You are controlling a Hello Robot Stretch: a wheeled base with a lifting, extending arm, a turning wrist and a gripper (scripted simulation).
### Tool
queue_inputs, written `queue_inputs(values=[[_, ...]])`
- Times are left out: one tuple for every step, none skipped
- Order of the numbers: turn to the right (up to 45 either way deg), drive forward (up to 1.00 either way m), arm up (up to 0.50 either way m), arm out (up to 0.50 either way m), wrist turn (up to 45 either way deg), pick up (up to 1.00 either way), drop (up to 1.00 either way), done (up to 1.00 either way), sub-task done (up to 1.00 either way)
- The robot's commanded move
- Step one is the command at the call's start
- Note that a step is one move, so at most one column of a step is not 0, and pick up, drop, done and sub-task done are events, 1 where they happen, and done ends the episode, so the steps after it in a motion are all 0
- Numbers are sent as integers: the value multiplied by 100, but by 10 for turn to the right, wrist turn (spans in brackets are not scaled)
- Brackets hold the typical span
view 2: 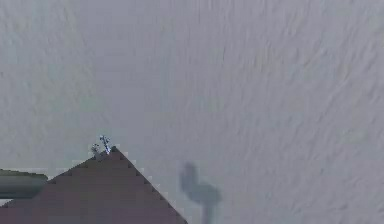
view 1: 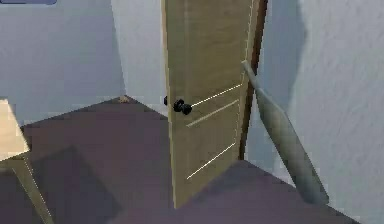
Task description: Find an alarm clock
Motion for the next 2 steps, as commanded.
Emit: queue_inputs(values=[[-420,0,0,0,0,0,0,0,0],[0,5,0,0,0,0,0,0,0]])
